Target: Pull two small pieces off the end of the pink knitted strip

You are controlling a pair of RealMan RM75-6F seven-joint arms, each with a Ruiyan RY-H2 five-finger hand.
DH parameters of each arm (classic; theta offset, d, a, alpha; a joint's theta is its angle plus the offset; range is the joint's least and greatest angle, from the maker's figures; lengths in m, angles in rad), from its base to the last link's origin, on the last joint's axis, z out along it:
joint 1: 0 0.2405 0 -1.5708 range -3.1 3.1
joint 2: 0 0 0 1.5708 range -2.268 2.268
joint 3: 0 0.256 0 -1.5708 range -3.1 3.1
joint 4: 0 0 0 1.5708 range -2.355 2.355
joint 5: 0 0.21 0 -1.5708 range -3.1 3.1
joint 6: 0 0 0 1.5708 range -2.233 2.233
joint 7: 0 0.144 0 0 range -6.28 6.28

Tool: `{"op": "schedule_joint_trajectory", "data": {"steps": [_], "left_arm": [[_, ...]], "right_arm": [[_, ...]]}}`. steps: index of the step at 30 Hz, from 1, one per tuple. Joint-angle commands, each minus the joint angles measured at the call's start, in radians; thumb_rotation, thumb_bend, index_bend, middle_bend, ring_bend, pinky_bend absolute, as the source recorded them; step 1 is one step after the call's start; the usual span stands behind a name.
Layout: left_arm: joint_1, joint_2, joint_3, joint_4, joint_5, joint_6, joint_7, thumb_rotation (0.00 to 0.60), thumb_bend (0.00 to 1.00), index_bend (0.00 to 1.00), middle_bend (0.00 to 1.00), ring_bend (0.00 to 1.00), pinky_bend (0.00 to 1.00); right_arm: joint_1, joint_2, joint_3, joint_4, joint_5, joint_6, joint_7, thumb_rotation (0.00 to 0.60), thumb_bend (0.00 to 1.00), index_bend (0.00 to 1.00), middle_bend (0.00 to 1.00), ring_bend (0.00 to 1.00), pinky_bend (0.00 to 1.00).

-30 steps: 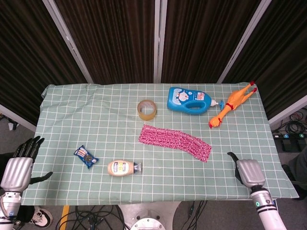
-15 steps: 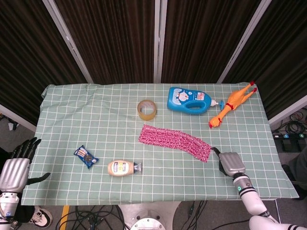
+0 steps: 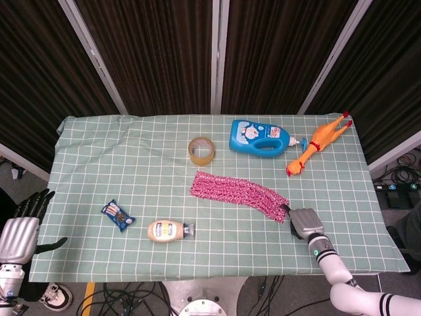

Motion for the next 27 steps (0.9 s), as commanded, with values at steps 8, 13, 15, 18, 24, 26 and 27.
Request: {"op": "schedule_joint_trajectory", "data": {"steps": [8, 13, 15, 18, 24, 26, 27], "left_arm": [[0.002, 0.001, -0.001, -0.003, 0.002, 0.005, 0.002, 0.546, 0.05, 0.05, 0.02, 0.0, 0.12], [0.0, -0.003, -0.001, -0.006, 0.0, 0.001, 0.007, 0.548, 0.05, 0.05, 0.02, 0.0, 0.12], [0.0, -0.003, -0.001, -0.007, 0.0, 0.001, 0.009, 0.547, 0.05, 0.05, 0.02, 0.0, 0.12], [0.002, -0.002, -0.001, -0.007, 0.002, 0.005, 0.008, 0.549, 0.05, 0.05, 0.02, 0.0, 0.12], [0.005, -0.001, -0.001, -0.007, 0.001, 0.008, 0.004, 0.549, 0.05, 0.05, 0.02, 0.0, 0.12], [0.004, -0.001, 0.0, -0.007, 0.001, 0.007, 0.003, 0.549, 0.05, 0.05, 0.02, 0.0, 0.12], [0.004, -0.002, -0.001, -0.007, 0.002, 0.007, 0.002, 0.549, 0.05, 0.05, 0.02, 0.0, 0.12]], "right_arm": [[0.006, 0.01, -0.062, -0.052, 0.009, 0.059, -0.028, 0.6, 1.0, 0.12, 0.95, 0.84, 0.74], [-0.004, 0.022, -0.099, -0.09, -0.016, 0.091, -0.034, 0.6, 1.0, 0.12, 0.95, 0.84, 0.74], [-0.006, 0.024, -0.112, -0.099, -0.021, 0.098, -0.039, 0.6, 1.0, 0.12, 0.95, 0.84, 0.74], [-0.007, 0.023, -0.129, -0.112, -0.029, 0.107, -0.047, 0.6, 1.0, 0.12, 0.95, 0.84, 0.74], [-0.015, 0.023, -0.162, -0.144, -0.057, 0.134, -0.064, 0.6, 1.0, 0.12, 0.95, 0.84, 0.74], [-0.017, 0.022, -0.172, -0.155, -0.065, 0.143, -0.073, 0.6, 1.0, 0.12, 0.95, 0.84, 0.74], [-0.017, 0.022, -0.176, -0.159, -0.067, 0.147, -0.076, 0.6, 1.0, 0.12, 0.95, 0.84, 0.74]]}}
